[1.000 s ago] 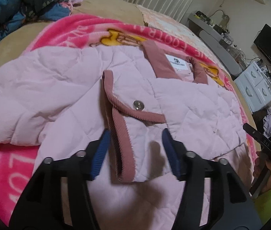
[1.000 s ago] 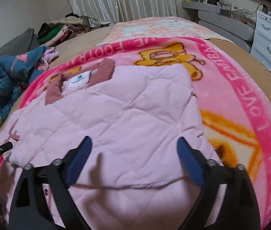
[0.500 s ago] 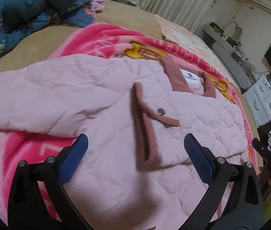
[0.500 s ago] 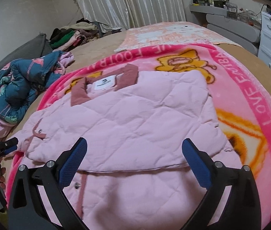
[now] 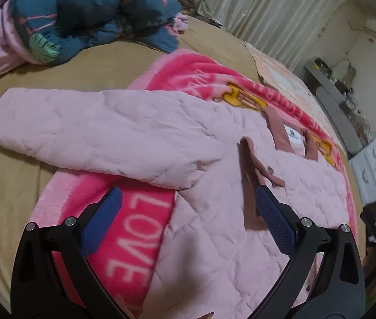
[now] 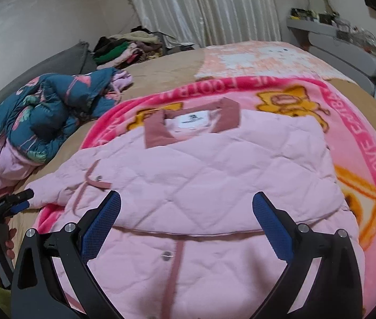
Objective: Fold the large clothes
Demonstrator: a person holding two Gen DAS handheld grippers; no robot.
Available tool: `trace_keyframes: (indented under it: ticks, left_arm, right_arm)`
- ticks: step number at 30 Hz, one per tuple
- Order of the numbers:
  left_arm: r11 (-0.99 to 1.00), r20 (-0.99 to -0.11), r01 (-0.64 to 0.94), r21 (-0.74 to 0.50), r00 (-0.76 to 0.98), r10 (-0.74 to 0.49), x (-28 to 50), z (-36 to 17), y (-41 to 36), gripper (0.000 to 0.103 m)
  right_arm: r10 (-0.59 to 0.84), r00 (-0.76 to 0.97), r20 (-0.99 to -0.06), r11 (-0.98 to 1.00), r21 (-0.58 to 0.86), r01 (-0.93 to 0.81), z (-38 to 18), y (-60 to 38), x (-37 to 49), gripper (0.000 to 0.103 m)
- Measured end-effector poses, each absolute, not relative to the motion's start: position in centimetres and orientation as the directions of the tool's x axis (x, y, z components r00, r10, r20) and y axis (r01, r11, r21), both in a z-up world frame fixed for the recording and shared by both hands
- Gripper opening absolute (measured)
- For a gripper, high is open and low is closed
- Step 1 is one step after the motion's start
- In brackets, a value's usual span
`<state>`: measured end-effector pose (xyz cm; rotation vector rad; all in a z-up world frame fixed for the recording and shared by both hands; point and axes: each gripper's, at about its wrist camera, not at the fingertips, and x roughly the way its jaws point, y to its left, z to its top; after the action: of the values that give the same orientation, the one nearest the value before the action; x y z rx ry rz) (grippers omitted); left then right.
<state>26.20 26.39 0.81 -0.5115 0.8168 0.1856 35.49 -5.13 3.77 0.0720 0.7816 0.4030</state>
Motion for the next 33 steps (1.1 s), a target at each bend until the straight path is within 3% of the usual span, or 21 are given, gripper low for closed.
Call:
trace_keyframes:
  ticks: [33]
  left_arm:
    - [0.713, -0.736, -0.586, -0.385, 0.661, 0.147, 22.1, 0.9, 38.4, 0.094]
  right_arm:
    - [0.542, 0.532, -0.65, 0.772, 0.136, -0.62, 7.6, 14.6, 31.8, 0.099]
